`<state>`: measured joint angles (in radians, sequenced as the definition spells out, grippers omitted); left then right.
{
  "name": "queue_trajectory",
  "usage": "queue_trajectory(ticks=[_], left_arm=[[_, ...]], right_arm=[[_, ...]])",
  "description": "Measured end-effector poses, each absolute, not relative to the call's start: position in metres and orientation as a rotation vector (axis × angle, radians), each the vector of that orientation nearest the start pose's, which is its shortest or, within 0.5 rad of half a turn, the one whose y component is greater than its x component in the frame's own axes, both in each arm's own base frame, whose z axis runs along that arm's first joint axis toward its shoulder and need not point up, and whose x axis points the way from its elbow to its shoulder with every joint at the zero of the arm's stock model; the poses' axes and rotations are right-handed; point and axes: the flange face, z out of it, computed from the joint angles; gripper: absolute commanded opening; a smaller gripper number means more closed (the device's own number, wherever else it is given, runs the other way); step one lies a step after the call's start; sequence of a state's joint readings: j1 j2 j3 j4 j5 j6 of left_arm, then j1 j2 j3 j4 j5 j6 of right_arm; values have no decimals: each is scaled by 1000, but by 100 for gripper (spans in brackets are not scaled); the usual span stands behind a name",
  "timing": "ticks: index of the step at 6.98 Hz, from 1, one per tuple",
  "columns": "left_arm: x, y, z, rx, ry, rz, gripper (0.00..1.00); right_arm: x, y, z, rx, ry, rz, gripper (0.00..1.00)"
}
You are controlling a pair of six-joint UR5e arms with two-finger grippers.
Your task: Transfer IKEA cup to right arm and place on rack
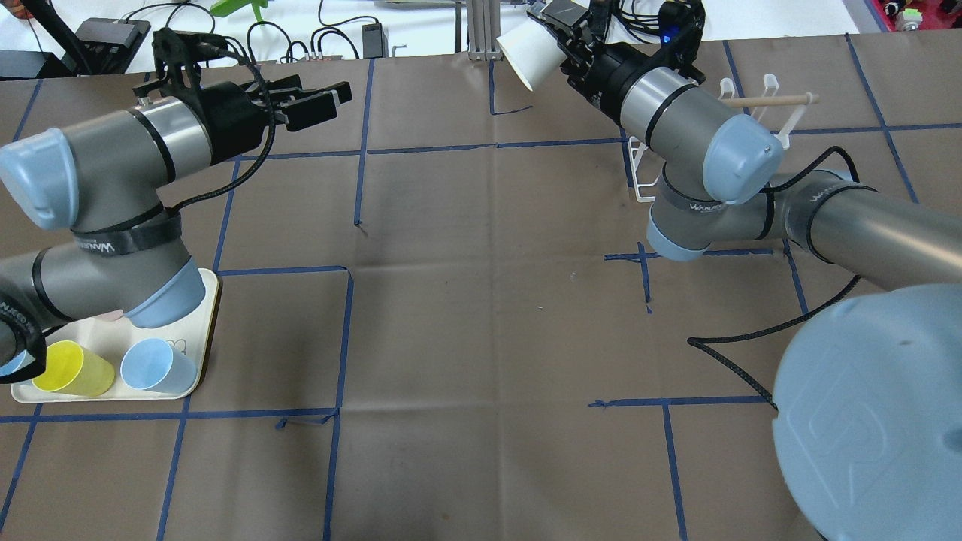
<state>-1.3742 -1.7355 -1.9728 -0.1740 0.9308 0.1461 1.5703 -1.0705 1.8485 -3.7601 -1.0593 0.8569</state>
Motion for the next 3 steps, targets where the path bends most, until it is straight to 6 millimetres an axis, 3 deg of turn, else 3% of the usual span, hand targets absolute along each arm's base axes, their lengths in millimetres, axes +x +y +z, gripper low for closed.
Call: queue_trajectory(ticks=[3], left_arm=[[-115, -586, 430, 134, 3217, -999, 99]], right_arm=[[137, -598, 345, 14, 2067, -1669, 42]])
